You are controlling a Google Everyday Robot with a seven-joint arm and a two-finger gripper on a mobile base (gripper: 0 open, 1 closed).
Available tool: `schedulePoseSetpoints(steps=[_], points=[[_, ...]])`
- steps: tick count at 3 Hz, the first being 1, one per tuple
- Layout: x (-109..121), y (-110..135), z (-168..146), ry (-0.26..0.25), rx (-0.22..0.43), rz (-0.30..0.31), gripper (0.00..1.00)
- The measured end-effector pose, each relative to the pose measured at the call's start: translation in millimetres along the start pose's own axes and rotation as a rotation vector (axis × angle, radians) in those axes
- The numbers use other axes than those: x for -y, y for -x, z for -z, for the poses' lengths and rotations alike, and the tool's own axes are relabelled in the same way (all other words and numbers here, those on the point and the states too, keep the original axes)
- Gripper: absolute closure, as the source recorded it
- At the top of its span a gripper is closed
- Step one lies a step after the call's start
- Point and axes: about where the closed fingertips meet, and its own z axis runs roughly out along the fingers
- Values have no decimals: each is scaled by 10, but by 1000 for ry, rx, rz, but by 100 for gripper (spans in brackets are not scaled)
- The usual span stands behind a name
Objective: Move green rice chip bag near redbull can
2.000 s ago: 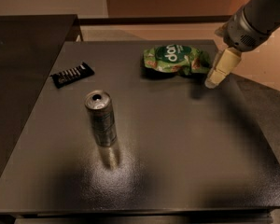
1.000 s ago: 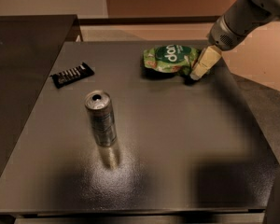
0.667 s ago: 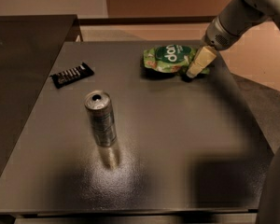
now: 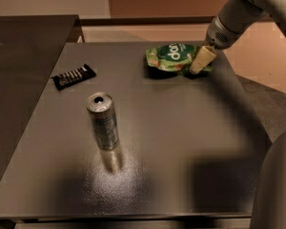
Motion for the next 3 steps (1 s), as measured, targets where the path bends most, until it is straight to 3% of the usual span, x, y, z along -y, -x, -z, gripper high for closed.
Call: schedulePoseSetpoints(steps=[1,2,3], points=[[-77,39,139,-5,5,-7,87],[-225,116,338,-14,40,6,100],[-489,182,527,-2,87,19,100]])
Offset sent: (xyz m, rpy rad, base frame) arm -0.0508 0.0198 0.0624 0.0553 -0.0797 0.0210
